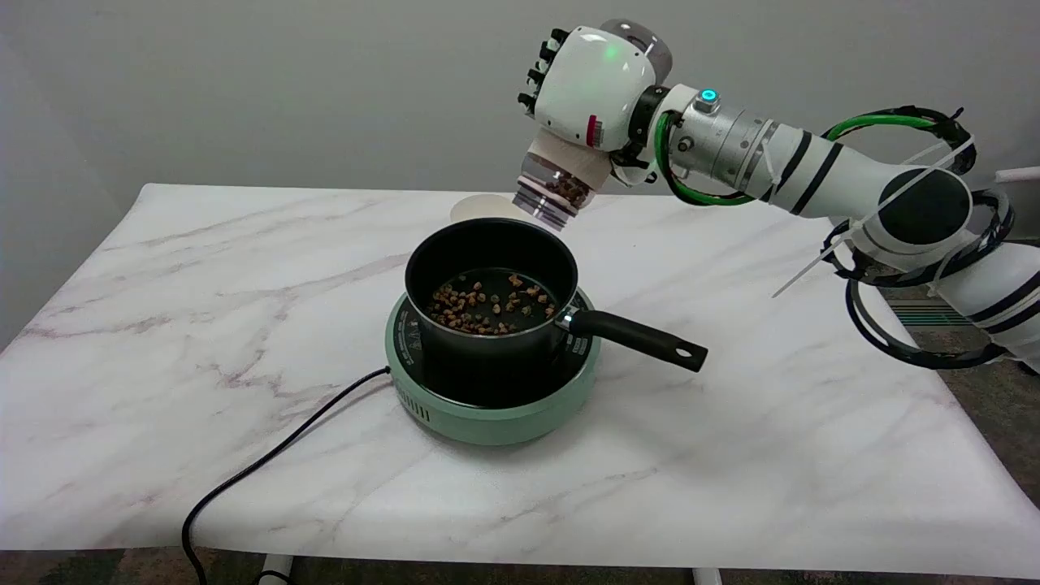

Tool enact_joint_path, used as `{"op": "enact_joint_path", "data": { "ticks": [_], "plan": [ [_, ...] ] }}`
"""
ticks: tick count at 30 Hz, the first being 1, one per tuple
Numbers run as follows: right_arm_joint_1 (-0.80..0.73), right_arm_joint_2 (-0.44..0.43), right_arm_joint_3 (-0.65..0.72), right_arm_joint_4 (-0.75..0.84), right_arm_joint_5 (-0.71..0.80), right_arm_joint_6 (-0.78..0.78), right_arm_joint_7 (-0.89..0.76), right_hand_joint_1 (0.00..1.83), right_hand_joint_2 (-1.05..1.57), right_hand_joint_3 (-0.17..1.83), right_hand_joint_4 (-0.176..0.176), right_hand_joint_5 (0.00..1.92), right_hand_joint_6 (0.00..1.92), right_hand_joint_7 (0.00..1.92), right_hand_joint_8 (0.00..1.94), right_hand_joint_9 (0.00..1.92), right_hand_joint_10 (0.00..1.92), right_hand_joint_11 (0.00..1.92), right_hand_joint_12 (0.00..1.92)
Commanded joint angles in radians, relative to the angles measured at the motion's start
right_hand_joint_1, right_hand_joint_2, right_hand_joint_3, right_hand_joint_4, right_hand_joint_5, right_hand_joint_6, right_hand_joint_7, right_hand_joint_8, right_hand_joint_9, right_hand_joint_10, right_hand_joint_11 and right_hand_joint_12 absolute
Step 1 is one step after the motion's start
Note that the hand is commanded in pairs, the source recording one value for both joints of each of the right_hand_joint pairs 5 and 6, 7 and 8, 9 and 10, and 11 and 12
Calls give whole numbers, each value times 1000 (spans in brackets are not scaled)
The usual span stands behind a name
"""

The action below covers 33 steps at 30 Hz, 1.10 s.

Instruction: Place the bottle onto the table.

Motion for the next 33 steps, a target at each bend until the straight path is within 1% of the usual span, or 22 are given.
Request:
{"op": "enact_joint_path", "data": {
  "ticks": [1, 6, 20, 29, 33],
  "plan": [
    [-1, 3, -7, 11, -7, -2, 2, 1431, 265, 1142, 0, 1560, 1560, 1350, 1350, 1110, 1110, 937, 937],
    [-10, 4, -7, 12, 4, -6, 2, 1430, 259, 1148, 0, 1556, 1556, 1347, 1347, 1106, 1106, 935, 935],
    [-49, 4, -4, 1, 111, -54, 2, 1431, 237, 1181, 0, 1538, 1538, 1347, 1347, 1105, 1105, 931, 931],
    [-70, -17, 0, 1, 181, -77, -2, 1441, 223, 1183, 0, 1516, 1516, 1346, 1346, 1106, 1106, 931, 931],
    [-76, -21, 1, 1, 230, -101, 0, 1447, 185, 1222, 0, 1466, 1466, 1333, 1333, 1104, 1104, 924, 924]
  ]
}}
